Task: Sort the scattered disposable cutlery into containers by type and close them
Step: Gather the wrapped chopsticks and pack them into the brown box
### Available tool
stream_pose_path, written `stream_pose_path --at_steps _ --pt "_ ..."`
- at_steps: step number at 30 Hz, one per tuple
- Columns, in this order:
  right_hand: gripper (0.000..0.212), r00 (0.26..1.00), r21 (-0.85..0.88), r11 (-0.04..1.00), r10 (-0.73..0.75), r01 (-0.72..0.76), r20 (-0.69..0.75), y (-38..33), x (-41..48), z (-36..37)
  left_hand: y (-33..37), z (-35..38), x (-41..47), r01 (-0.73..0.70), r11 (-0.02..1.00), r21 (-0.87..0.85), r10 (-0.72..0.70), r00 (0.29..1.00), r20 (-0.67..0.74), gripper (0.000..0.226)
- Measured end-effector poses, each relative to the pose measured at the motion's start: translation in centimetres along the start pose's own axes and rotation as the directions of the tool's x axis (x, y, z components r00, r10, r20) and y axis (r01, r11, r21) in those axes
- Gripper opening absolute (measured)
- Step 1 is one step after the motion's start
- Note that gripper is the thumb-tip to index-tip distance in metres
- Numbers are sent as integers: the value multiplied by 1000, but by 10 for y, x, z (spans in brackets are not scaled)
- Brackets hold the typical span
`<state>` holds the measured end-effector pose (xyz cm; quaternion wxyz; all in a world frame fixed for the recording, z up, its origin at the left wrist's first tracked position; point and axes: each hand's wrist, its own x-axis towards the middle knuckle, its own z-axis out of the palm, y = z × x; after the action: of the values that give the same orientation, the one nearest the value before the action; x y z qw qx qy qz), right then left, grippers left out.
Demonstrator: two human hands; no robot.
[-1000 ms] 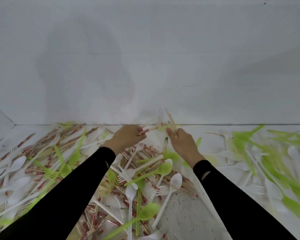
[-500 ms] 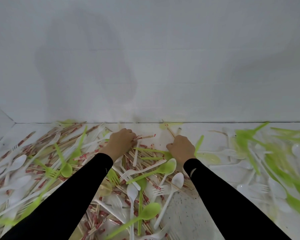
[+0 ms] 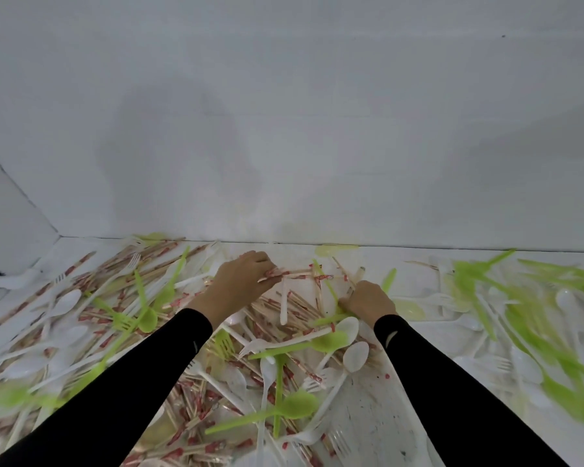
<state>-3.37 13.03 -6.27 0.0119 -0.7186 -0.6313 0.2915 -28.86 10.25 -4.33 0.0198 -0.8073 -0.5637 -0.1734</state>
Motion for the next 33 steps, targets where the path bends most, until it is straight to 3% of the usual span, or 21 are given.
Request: stream_pose_path --at_steps 3,8,13,17,22,25,29,33 --pt "24 1000 14 1000 -5 5 19 0 -9 2 11 -13 -7 25 994 -108 -22 999 30 33" --pt "29 995 116 993 38 -27 -92 9 -29 15 25 -36 -23 214 900 -380 -144 968 204 23" --pt "23 978 137 990 50 -22 -201 21 -48 25 23 -57 -35 336 929 -155 -295 926 237 43" --pt "29 981 99 995 40 -22 -190 29 -58 22 10 -64 -49 424 904 -64 -404 892 201 43" --pt "35 979 357 934 53 21 -197 44 -61 9 -15 -64 -72 503 854 -133 -461 850 254 27" --pt "24 943 510 845 24 158 -331 40 -60 -8 -6 -60 -81 482 857 -181 -451 872 191 25" --pt "18 900 597 738 -30 314 -436 28 -66 -30 10 -50 -79 363 925 -114 -360 932 43 25" --pt "19 860 591 680 -118 435 -497 21 -71 -48 25 -49 -67 258 909 -327 -304 947 -99 22"
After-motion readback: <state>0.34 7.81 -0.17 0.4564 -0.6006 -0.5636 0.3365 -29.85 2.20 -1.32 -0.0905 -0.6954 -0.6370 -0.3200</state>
